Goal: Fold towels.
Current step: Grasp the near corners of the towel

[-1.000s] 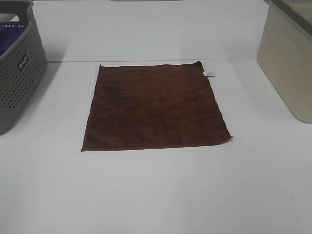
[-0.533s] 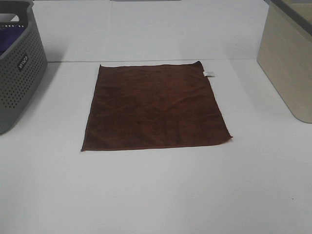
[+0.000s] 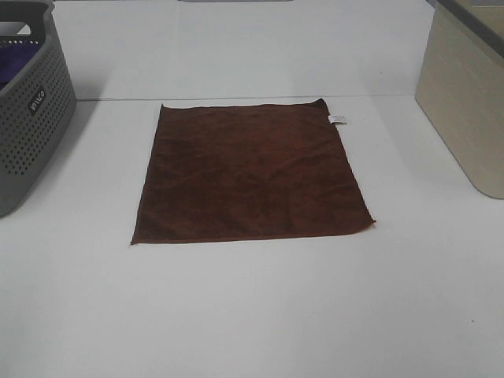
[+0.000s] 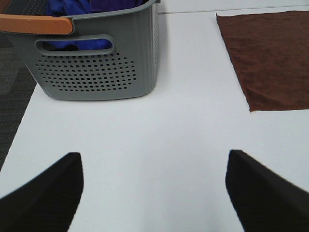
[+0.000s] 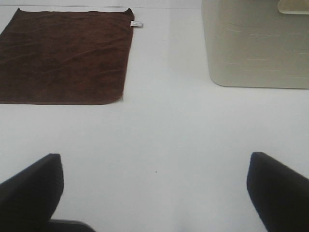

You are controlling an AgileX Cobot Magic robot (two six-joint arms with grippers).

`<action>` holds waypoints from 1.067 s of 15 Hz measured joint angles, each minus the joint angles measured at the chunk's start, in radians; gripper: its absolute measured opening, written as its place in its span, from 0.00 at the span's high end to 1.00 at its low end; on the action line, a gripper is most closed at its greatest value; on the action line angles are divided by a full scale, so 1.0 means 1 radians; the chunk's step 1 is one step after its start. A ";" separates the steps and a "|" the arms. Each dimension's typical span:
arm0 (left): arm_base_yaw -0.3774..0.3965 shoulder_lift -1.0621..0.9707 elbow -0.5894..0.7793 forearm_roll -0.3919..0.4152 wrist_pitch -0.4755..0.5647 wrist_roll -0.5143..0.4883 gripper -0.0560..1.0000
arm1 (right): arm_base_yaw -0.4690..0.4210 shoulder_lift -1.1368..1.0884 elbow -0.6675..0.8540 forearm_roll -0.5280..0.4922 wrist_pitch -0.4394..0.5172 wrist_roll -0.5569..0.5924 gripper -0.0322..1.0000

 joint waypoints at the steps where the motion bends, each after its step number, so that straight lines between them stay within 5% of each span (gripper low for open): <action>1: 0.000 0.000 0.000 0.000 -0.001 0.000 0.23 | 0.000 0.000 0.000 0.012 0.000 0.000 0.01; 5: 0.000 0.032 -0.014 -0.015 -0.174 0.000 0.23 | 0.000 0.059 -0.004 0.015 -0.029 0.028 0.01; 10: 0.000 0.337 -0.007 -0.042 -0.530 0.000 0.23 | 0.063 0.340 -0.015 -0.031 -0.337 0.038 0.03; 16: 0.000 0.907 -0.080 -0.361 -0.636 0.000 0.23 | 0.069 0.973 -0.258 -0.021 -0.413 0.118 0.19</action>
